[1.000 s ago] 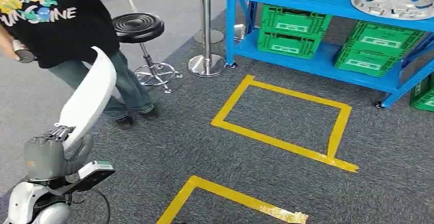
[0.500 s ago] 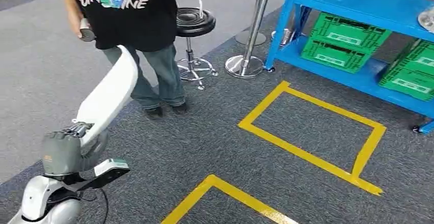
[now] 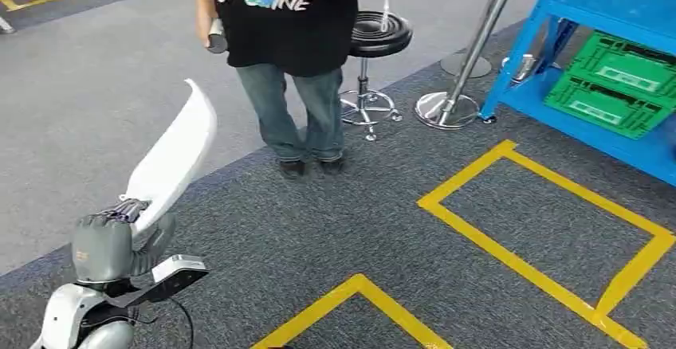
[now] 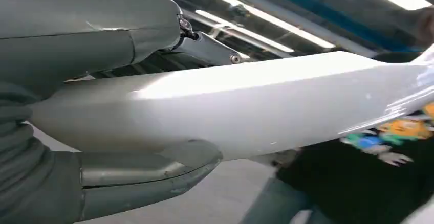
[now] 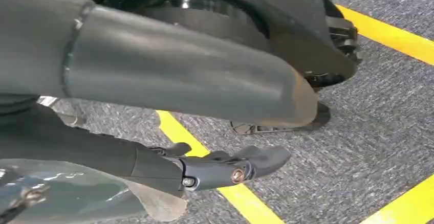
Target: Take the parts from the cabinet and place them on the table.
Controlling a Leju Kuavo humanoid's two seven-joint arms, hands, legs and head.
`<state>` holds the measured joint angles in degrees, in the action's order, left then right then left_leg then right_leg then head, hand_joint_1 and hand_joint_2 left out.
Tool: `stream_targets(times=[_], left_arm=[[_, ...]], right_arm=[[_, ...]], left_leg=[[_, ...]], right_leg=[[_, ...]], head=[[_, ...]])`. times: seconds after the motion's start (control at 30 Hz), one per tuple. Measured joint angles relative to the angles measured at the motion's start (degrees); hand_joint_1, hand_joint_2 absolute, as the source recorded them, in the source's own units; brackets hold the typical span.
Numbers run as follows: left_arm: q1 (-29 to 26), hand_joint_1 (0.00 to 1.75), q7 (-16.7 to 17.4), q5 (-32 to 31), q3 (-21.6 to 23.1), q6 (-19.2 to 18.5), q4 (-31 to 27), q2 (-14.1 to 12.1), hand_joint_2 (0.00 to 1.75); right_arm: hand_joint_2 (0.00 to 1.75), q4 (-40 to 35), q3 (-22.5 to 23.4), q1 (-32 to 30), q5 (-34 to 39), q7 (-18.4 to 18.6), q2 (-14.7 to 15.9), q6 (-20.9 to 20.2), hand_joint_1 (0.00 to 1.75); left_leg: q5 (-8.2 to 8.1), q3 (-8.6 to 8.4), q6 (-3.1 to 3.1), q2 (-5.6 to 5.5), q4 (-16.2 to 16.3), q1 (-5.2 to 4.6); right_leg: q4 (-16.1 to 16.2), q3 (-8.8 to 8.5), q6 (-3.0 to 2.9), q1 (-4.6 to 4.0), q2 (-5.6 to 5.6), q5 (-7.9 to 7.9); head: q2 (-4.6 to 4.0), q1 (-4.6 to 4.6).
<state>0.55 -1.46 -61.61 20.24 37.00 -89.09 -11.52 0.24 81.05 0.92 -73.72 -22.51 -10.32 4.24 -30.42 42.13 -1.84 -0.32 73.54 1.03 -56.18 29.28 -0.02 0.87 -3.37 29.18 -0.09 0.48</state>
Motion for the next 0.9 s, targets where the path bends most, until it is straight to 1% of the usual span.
stream_targets(times=[0.03,0.07,0.1,0.13,0.17,0.23,0.27,0.3,0.33,0.37,0.4,0.43,0.47,0.5,0.53,0.57,0.6,0.63,0.67,0.7,0.73,0.77,0.8,0.83,0.87,0.9], left_arm=[[0.0,1.75,-0.3,0.1,-0.2,-0.1,0.0,0.0,1.75],[0.1,1.75,-0.6,0.0,-0.3,-0.2,0.0,0.0,1.75],[0.2,1.75,-0.8,0.0,-0.3,-0.4,0.0,0.0,1.75],[0.6,1.75,-1.0,0.0,-0.3,-0.6,0.0,0.1,1.75],[0.7,1.75,-1.0,-0.1,-0.3,-0.7,0.0,0.2,1.75],[0.7,1.75,-1.0,-0.1,-0.3,-1.0,0.0,0.2,1.75],[0.8,1.75,-1.0,-0.1,-0.3,-1.0,0.0,0.2,1.75],[0.8,1.75,-1.0,-0.1,-0.2,-1.0,0.0,0.4,1.75],[1.1,1.75,-1.0,-0.1,-0.2,-1.1,0.0,0.6,1.75],[1.2,1.75,-1.0,-0.1,-0.2,-1.1,0.0,0.6,1.75],[1.2,1.75,-1.1,-0.1,-0.3,-1.1,0.0,0.7,1.75],[1.1,1.75,-1.1,-0.1,-0.2,-1.2,0.0,0.8,1.75],[1.0,1.75,-1.1,-0.1,-0.2,-1.2,0.0,0.9,1.75],[1.1,1.75,-1.1,-0.1,-0.2,-1.2,0.0,0.9,1.75],[1.1,1.75,-1.1,-0.2,-0.2,-1.2,0.0,1.0,1.75],[1.1,1.75,-1.1,-0.4,-0.2,-1.4,0.0,1.0,1.75],[1.2,1.75,-1.1,-0.8,-0.1,-1.7,0.0,1.0,1.75],[1.4,1.75,-1.0,-1.2,0.0,-1.9,0.0,1.1,1.75],[1.6,1.75,-0.9,-1.4,0.1,-2.2,0.0,1.1,1.75],[1.7,1.75,-0.9,-1.4,0.2,-2.2,0.0,1.1,1.75],[1.6,1.75,-0.9,-1.4,0.2,-2.2,0.0,1.1,1.75],[1.6,1.75,-0.9,-1.4,0.3,-2.2,0.0,1.0,1.75],[1.5,1.75,-0.9,-1.4,0.3,-2.2,0.0,1.1,1.75],[1.9,1.75,-0.9,-1.4,0.3,-2.2,0.0,1.0,1.75],[2.1,1.75,-0.9,-1.4,0.4,-2.2,0.0,1.0,1.75],[2.1,1.75,-0.9,-1.4,0.4,-2.2,0.0,1.0,1.75]], right_arm=[[0.00,0.0,0.0,0.0,0.1,-0.1,0.0,0.0,0.00],[0.00,0.0,0.0,0.1,0.3,-0.2,-0.2,0.0,0.00],[0.00,0.0,0.0,0.1,0.4,-0.4,-0.2,0.0,0.00],[0.00,0.0,0.0,0.1,0.6,-0.5,-0.3,0.0,0.00],[0.00,0.0,0.0,0.1,0.8,-0.6,-0.3,0.0,0.00],[0.00,0.0,0.0,0.1,0.9,-0.7,-0.3,0.0,0.00],[0.00,0.0,0.0,0.2,0.9,-0.7,-0.3,0.0,0.00],[0.00,0.0,0.0,0.3,0.9,-0.8,-0.3,0.0,0.00],[0.00,0.0,0.0,0.3,0.9,-0.9,-0.3,0.0,0.00],[0.00,0.0,0.0,0.3,0.9,-0.9,-0.3,0.0,0.00],[0.00,0.0,0.0,0.1,1.0,-0.9,-0.3,0.0,0.00],[0.00,0.0,0.0,0.0,1.0,-0.9,-0.3,0.0,0.00],[0.00,0.0,0.0,-0.1,1.0,-0.9,-0.3,0.0,0.00],[0.00,0.0,0.0,-0.1,1.0,-0.9,-0.3,0.0,0.00],[0.00,0.0,0.0,0.0,1.0,-0.9,-0.3,0.0,0.00],[0.00,0.0,0.0,0.0,1.0,-1.1,-0.3,0.0,0.00],[0.00,0.0,0.0,0.0,1.0,-1.4,-0.3,-0.1,0.00],[0.00,0.0,0.0,0.0,1.0,-1.5,-0.3,-0.1,0.00],[0.00,0.0,0.0,0.0,1.0,-1.7,-0.3,-0.1,0.00],[0.00,0.0,0.0,0.0,1.0,-1.7,-0.3,-0.2,0.00],[0.00,0.0,0.0,0.0,1.0,-1.7,-0.3,-0.2,0.00],[0.00,0.0,0.0,0.0,1.0,-1.8,-0.3,-0.2,0.00],[0.00,0.0,0.0,0.0,1.0,-1.8,-0.5,-0.2,0.00],[0.00,0.0,0.0,0.0,1.0,-1.9,-0.5,-0.2,0.00],[0.00,0.0,0.0,-0.2,1.0,-1.9,-0.5,-0.2,0.00],[0.00,0.0,0.0,-0.3,1.0,-1.9,-0.5,-0.2,0.00]], left_leg=[[2.60,-2.50,-0.05,0.49,-4.8,0.15],[5.18,-5.69,0.00,1.81,-10.6,0.14],[5.68,-7.82,0.21,4.49,-14.7,-0.07],[4.98,-8.20,0.91,5.13,-15.4,-0.76],[4.89,-8.00,1.50,4.39,-15.1,-0.70],[4.63,-7.82,2.25,2.94,-15.1,-0.96],[4.94,-8.14,2.82,2.12,-15.5,-0.69],[5.00,-8.19,3.05,1.65,-15.7,-0.52],[4.98,-8.13,3.48,1.17,-15.7,-0.49],[4.93,-8.10,3.71,0.64,-15.7,-0.52],[4.86,-8.10,3.84,-0.11,-15.7,-0.62],[4.81,-8.13,3.91,-0.94,-15.6,-0.70],[4.80,-8.20,3.92,-1.86,-15.6,-0.78],[4.79,-8.28,3.92,-2.70,-15.6,-0.80],[4.75,-8.42,3.86,-3.62,-15.6,-0.81],[4.66,-8.59,3.76,-4.46,-15.5,-0.80],[4.57,-8.62,3.63,-5.22,-15.5,-0.73],[4.43,-8.32,3.26,-5.94,-15.1,-1.07],[4.51,-7.87,3.03,-6.73,-15.0,-0.69],[4.72,-7.68,2.49,-7.44,-15.2,-0.48],[4.99,-7.58,2.02,-8.09,-15.4,-0.26],[5.10,-7.51,1.65,-8.99,-15.5,-0.39],[4.49,-7.42,1.62,-7.28,-14.7,-0.49],[2.89,-6.30,1.38,-3.70,-12.3,-0.77],[0.66,-4.27,1.02,-1.63,-8.0,-0.71],[-1.51,-1.95,0.79,-0.72,-3.2,-0.57]], right_leg=[[0.0,-0.35,0.18,0.03,-0.76,0.27],[0.0,-0.86,0.47,0.06,-1.44,0.57],[0.0,-1.21,0.80,-0.15,-2.03,0.91],[-0.2,-0.62,1.34,-0.59,-2.62,1.34],[0.0,-0.81,1.62,-0.62,-3.16,1.48],[0.4,-2.29,2.24,-0.56,-4.53,1.74],[0.3,-2.33,2.70,-0.39,-4.67,2.09],[-0.7,-1.74,2.98,-0.21,-1.49,3.08],[-3.8,-0.24,2.91,-0.13,1.27,4.93],[-8.6,2.21,2.91,-0.15,2.59,7.19],[-14.6,5.34,2.85,-0.22,3.16,9.43],[-18.8,7.85,2.78,-0.28,3.28,10.37],[-19.9,9.14,2.67,-0.29,3.29,9.58],[-18.1,8.91,2.50,-0.29,3.31,7.45],[-14.0,7.55,2.33,-0.28,3.54,4.44],[-8.4,5.38,2.05,-0.26,4.37,1.09],[-3.3,3.44,1.80,-0.13,6.93,-1.40],[-1.8,2.99,1.58,0.27,9.88,-0.65],[-1.3,2.39,1.83,0.24,9.29,-0.41],[-1.4,2.10,1.63,-0.01,8.90,-0.37],[-1.4,2.06,1.52,-0.14,8.29,-0.43],[-1.0,1.80,1.16,0.08,7.49,-0.66],[-0.5,1.37,0.79,0.34,6.28,-0.90],[-0.4,1.11,0.38,0.30,5.50,-0.76],[-0.4,1.00,0.19,0.15,4.50,-0.64],[-0.4,0.89,0.01,0.04,3.55,-0.45]], head=[[0.00,0.00],[0.00,0.02],[0.00,-0.02],[0.00,-0.18],[0.00,0.02],[0.00,-0.02],[0.00,-0.09],[0.00,0.22],[0.00,0.31],[0.00,0.53],[0.00,0.50],[0.00,0.53],[0.00,0.48],[0.00,0.50],[0.00,0.50],[0.00,0.53],[0.00,0.52],[0.00,0.37],[0.00,0.39],[0.00,0.48],[0.00,0.55],[0.00,0.39],[0.00,0.55],[0.00,-0.11],[0.00,-0.11],[0.00,-0.11]])
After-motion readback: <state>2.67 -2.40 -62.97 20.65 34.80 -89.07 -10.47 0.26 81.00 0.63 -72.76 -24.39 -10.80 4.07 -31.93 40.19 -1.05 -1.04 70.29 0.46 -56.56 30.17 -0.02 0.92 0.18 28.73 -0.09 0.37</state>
